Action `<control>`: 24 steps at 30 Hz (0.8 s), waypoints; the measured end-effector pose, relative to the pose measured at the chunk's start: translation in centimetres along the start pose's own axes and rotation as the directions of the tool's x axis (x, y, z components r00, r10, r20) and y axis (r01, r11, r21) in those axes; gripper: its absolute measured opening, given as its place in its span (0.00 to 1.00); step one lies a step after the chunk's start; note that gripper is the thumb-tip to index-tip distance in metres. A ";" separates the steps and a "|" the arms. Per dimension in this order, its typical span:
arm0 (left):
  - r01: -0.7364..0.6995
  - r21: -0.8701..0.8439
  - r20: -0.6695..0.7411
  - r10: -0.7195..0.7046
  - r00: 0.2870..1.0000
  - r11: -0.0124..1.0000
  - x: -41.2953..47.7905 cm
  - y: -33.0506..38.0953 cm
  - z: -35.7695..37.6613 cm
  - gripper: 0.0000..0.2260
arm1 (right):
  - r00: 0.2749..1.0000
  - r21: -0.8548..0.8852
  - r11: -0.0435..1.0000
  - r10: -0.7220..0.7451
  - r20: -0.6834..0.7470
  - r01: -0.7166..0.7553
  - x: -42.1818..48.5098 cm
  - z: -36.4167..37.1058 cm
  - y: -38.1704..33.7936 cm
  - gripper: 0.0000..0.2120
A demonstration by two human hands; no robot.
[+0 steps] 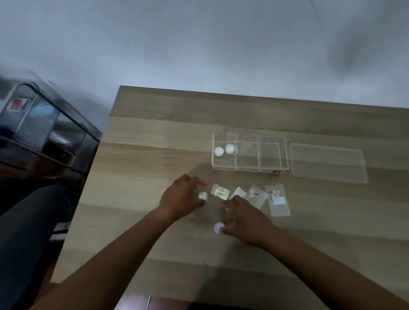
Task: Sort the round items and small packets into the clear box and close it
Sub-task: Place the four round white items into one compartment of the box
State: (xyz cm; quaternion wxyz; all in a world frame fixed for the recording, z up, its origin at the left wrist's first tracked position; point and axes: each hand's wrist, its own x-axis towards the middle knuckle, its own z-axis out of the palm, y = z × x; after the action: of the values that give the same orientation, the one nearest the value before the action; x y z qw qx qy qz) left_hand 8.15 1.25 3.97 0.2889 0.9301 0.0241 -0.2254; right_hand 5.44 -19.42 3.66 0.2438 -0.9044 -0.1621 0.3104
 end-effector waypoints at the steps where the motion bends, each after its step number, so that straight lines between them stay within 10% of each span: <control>1: -0.023 0.034 0.019 0.022 1.000 0.999 -0.5 -0.1 0.4 0.22 | 1.000 -0.004 1.000 -0.008 0.002 0.008 -0.3 0.8 0.1 0.28; 10: -0.070 0.093 -0.106 0.080 0.991 0.993 -1.1 -0.2 2.6 0.13 | 0.974 -0.178 0.976 -0.158 -0.160 0.129 -0.8 3.6 0.1 0.19; 24: -0.208 0.119 -0.256 0.232 0.939 0.971 4.3 3.9 -2.9 0.13 | 0.933 0.074 0.992 -0.066 -0.355 0.098 -1.9 2.2 1.6 0.11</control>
State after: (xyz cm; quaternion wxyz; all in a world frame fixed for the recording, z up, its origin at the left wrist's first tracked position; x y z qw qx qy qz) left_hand 13.85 -0.76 6.32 0.2643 0.9609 -0.0514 -0.0649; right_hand 2.78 -20.88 2.18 0.3222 -0.9258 -0.1394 0.1402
